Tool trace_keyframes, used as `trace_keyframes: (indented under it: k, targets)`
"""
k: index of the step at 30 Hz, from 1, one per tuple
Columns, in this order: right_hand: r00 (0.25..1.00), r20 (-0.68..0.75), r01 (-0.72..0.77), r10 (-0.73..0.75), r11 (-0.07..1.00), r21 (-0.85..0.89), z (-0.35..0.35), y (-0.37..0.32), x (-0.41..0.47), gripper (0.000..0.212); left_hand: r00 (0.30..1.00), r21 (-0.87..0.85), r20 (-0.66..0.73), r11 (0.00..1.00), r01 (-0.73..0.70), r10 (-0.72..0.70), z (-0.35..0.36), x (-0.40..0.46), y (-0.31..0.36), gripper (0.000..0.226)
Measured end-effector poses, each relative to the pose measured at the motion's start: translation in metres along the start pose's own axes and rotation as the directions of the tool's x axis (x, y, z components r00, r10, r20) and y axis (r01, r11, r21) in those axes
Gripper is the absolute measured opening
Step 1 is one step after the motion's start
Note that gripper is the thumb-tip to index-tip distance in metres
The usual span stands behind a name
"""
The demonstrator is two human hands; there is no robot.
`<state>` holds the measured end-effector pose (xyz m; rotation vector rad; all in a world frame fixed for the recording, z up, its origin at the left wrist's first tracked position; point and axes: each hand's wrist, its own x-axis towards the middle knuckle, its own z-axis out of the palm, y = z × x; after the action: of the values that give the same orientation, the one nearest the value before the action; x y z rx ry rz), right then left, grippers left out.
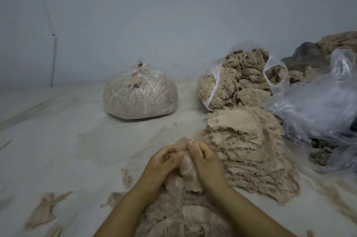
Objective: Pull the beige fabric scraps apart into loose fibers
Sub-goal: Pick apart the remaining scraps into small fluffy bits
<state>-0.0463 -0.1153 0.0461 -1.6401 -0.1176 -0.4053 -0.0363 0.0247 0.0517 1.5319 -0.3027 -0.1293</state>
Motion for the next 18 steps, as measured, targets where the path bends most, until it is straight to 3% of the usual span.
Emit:
trace_keyframes:
  k: [4, 7, 9, 12, 14, 16, 18]
  targets:
    - [0.999, 0.031, -0.014, 0.018, 0.991, -0.132, 0.006, 0.003, -0.002, 0.018, 0.971, -0.340, -0.202, 0.939, 0.048, -0.123, 0.008, -0.001, 0.007, 0.014]
    - [0.995, -0.048, -0.086, 0.083, 0.995, -0.058, -0.001, 0.004, 0.004, 0.021, 0.914, -0.431, -0.368, 0.902, -0.005, -0.170, 0.002, 0.003, 0.015, 0.018]
    - [0.985, -0.076, -0.151, 0.154, 0.987, 0.048, -0.007, 0.004, 0.006, 0.023, 0.903, -0.498, -0.388, 0.866, -0.038, -0.183, -0.005, 0.003, 0.020, 0.020]
    - [0.963, -0.090, -0.241, 0.253, 0.962, 0.126, -0.013, 0.005, 0.003, 0.026, 0.936, -0.600, -0.305, 0.798, -0.047, -0.174, -0.013, 0.001, 0.027, 0.018]
    - [0.929, 0.019, -0.367, 0.370, 0.910, 0.196, -0.009, 0.001, -0.003, 0.032, 0.952, -0.595, -0.267, 0.803, -0.042, -0.148, -0.013, -0.001, 0.028, 0.017]
    - [0.840, 0.219, -0.541, 0.497, 0.798, 0.266, -0.002, -0.009, -0.009, 0.047, 0.969, -0.589, -0.224, 0.806, -0.047, -0.107, -0.008, -0.002, 0.026, 0.015]
    - [0.769, 0.368, -0.630, 0.523, 0.719, 0.294, 0.004, -0.017, -0.013, 0.060, 0.984, -0.616, -0.166, 0.786, -0.050, -0.068, -0.004, -0.003, 0.024, 0.019]
